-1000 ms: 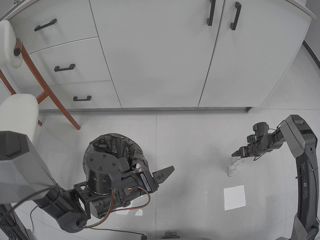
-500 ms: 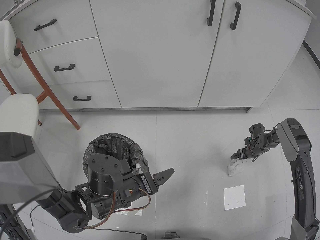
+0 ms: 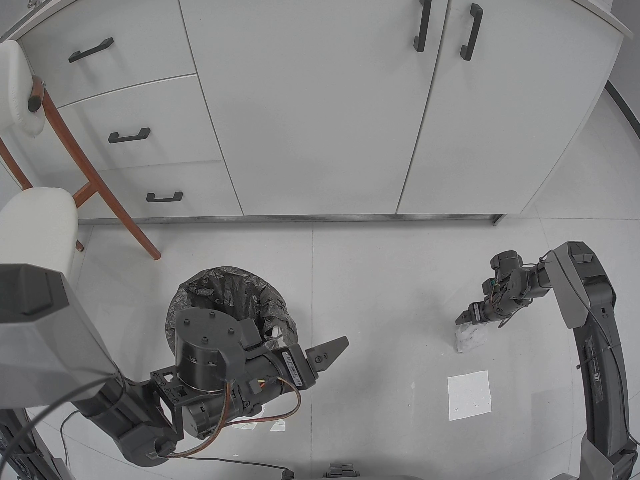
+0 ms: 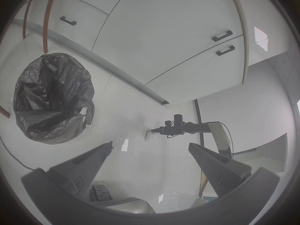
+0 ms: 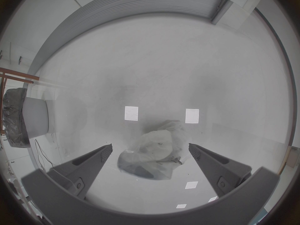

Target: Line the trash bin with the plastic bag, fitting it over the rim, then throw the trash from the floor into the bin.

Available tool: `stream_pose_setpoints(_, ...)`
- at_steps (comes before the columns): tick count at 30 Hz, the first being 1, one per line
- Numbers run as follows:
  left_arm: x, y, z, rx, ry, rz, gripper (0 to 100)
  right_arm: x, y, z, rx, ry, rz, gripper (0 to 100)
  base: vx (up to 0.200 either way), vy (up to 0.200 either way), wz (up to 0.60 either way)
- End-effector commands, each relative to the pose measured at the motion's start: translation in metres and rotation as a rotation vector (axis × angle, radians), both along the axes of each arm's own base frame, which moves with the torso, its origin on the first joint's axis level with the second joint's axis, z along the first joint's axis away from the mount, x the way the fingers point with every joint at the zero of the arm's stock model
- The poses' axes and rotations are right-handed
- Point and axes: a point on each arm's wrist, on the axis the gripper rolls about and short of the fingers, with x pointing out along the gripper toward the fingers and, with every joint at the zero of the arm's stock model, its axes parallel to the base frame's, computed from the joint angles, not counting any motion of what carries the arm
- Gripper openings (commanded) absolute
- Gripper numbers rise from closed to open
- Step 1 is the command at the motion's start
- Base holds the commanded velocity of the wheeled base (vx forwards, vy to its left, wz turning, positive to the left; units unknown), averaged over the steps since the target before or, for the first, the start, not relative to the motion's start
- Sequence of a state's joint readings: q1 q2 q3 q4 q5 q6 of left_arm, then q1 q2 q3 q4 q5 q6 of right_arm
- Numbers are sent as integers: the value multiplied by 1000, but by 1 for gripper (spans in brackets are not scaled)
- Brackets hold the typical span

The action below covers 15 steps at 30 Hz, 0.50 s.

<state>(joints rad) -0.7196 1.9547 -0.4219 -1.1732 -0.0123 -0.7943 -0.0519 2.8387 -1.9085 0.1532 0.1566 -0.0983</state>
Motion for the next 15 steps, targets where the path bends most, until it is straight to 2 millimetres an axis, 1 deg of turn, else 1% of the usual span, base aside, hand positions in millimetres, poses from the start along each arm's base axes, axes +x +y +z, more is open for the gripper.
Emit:
stream_pose_setpoints(1, 0, 0, 1, -2, -1, 0, 100, 0, -1, -1, -2, 3, -1, 100, 0, 0, 0)
stream_pose_setpoints(10, 0, 0, 1, -2, -3, 3, 100, 1, 0, -8, 0, 32, 0, 100, 0, 0, 0)
stream_pose_setpoints(11, 0, 0, 1, -3, -4, 3, 100, 1, 0, -8, -1, 30, 0, 0, 0, 0, 0)
stream_pose_setpoints(15, 0, 0, 2, -4, -6, 3, 100, 2, 0, -8, -2, 26, 0, 0, 0, 0, 0)
